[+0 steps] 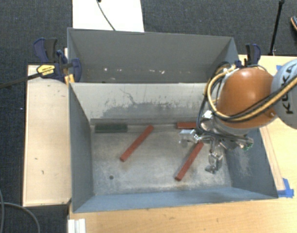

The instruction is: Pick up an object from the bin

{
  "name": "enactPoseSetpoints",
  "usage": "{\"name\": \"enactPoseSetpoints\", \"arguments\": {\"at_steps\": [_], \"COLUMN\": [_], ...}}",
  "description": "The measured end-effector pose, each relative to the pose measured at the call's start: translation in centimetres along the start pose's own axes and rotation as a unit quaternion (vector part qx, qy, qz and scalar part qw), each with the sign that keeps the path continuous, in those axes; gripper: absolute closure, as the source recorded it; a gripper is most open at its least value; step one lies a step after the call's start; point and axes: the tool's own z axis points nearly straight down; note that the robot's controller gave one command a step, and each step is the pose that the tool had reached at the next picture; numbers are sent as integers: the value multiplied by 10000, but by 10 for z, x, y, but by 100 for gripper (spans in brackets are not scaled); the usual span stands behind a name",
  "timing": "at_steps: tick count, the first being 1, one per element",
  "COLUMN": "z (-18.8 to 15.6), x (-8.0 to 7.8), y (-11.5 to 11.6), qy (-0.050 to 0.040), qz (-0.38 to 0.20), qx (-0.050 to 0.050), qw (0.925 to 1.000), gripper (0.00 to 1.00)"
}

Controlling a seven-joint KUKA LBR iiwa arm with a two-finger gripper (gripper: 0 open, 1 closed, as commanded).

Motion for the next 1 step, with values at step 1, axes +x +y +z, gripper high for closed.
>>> {"name": "enactPoseSetpoints", "arguments": {"at_steps": [1], "z": [68], "x": [-11], "y": [3], "qy": [32], "qz": [-660], "qx": [-32], "qw": [9978], "gripper": [0]}}
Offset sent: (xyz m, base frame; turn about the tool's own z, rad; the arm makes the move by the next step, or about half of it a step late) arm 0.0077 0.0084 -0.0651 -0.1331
